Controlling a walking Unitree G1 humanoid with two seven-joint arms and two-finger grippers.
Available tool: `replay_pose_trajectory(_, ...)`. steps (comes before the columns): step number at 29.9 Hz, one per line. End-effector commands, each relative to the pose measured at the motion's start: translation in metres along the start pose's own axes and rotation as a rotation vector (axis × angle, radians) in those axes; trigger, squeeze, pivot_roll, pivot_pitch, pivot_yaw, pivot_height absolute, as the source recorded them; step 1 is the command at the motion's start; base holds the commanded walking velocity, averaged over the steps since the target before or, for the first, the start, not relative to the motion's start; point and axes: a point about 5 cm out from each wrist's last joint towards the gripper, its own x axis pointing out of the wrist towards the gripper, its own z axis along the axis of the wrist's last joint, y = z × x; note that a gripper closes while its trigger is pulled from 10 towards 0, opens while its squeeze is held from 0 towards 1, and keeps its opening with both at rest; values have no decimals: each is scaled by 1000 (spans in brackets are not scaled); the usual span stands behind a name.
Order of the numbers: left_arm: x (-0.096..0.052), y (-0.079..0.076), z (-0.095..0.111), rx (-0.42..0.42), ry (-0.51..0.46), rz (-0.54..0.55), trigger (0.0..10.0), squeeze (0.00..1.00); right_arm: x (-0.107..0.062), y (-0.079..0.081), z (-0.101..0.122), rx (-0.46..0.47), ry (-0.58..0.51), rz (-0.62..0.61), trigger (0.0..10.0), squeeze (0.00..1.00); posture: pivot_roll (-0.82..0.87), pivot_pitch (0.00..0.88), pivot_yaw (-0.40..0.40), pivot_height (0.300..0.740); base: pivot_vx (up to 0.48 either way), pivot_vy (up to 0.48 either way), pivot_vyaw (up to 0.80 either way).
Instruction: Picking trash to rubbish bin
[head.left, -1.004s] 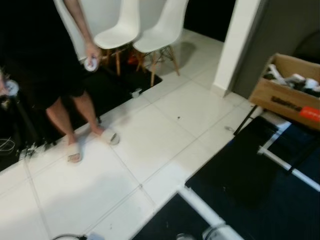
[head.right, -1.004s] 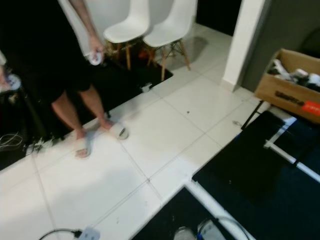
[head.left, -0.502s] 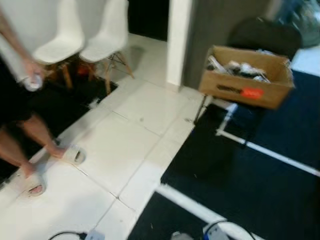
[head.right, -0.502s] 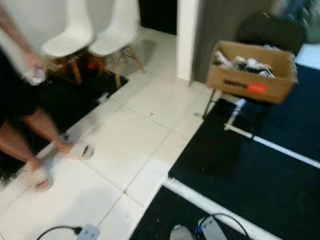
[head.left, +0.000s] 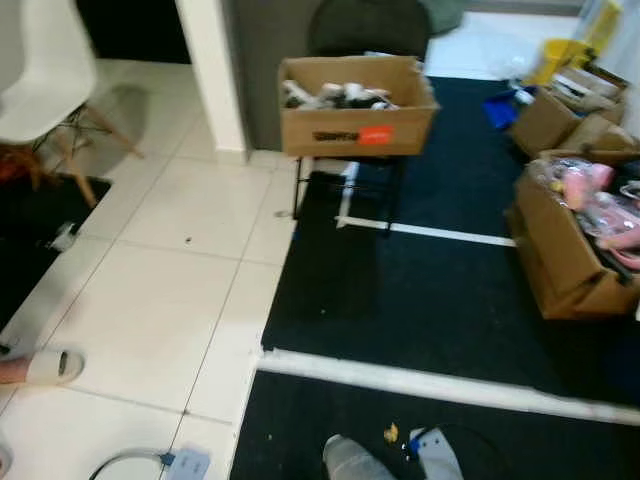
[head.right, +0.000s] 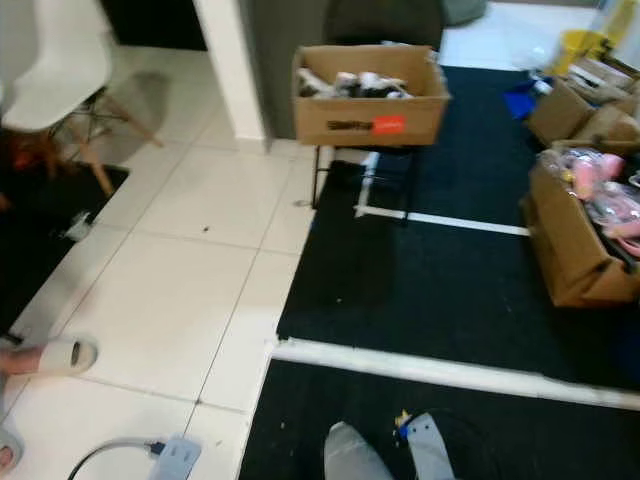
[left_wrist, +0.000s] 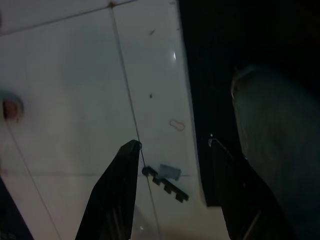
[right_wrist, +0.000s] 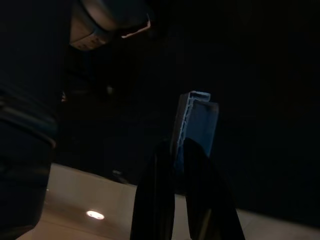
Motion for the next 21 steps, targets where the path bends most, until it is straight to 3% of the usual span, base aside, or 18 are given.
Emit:
replay_pose_trajectory(1,-3,-3,-19,-14,58,-15,10000,0,-115,94,275,-81,-1075,433,10000,0,-82,39,81,740,0,0,-781)
replay_pose_trajectory(11,-2,-5,-14,-34,43,-17,10000,0,-138,106,290,-146,-1175,527,10000,0,-81,34,69,740,0,0,-786)
replay_pose_trajectory(21,-2,-3,-12,-57,36,-16,10000,0,-137,111,288,-186,-1168,555,10000,0,-51,20,49,740,0,0,-715)
